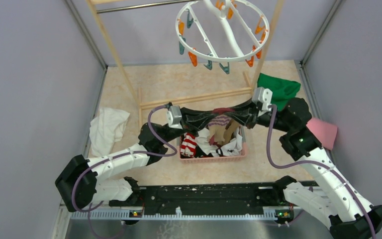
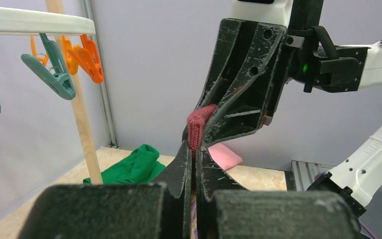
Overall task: Clip the socks to the hanger
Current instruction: Pick up the sock from the bin, then open the clamp at the hanger.
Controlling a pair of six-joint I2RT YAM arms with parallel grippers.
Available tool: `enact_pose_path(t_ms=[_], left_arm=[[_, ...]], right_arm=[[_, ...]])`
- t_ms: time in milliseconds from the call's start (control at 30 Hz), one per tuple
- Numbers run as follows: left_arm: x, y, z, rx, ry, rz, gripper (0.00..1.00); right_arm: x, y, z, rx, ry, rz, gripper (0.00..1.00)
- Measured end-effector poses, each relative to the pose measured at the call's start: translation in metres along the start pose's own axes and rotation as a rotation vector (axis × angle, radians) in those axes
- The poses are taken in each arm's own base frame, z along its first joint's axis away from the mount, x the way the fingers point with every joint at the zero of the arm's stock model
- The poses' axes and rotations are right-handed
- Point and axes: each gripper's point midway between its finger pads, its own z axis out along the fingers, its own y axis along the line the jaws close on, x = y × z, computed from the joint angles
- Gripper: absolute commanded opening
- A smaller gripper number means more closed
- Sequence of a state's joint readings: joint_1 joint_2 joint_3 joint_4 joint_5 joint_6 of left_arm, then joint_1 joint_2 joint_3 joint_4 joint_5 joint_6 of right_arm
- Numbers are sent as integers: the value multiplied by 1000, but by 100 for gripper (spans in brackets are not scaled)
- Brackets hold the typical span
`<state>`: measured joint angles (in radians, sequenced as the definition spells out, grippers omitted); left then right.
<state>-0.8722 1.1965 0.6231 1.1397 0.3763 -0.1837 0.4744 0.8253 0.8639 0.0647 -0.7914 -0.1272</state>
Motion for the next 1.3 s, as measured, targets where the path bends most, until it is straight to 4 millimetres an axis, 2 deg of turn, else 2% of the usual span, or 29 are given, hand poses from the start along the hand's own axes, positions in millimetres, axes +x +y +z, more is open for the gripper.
enact_pose_path(t_ms=[67,167,200,300,467,600,667,867,1067,1167,1300], left_arm=[[0,1,0,-5,1,2,0],[0,5,0,-23,1,9,0],[1,6,0,-33,2,14,0],[3,14,-2,-74,15,33,0],[1,28,-6,-148,19,76,0],[2,38,-11,-205,25,102,0],[5,42,-14,-229,34,114,0],[15,51,-32,-299,80,148,0],[9,55,-43,-338,77,173,0],[10,59,-46,-352,90,188,0],[15,67,-51,-376,120,195,0]], right_arm=[[0,-1,0,9,2,2,40],[1,-5,-1,32,6,5,56],[0,-7,-2,45,5,-2,60],[-5,-13,-6,95,0,-23,64],[-20,-32,-17,227,-32,-108,69],[-22,-42,-19,278,-45,-183,72],[-19,-46,-18,282,-47,-219,72],[7,-62,-7,311,-7,-248,73],[4,-66,6,375,-28,-348,83],[2,-65,16,406,-51,-364,81],[6,-76,27,493,-51,-328,66]])
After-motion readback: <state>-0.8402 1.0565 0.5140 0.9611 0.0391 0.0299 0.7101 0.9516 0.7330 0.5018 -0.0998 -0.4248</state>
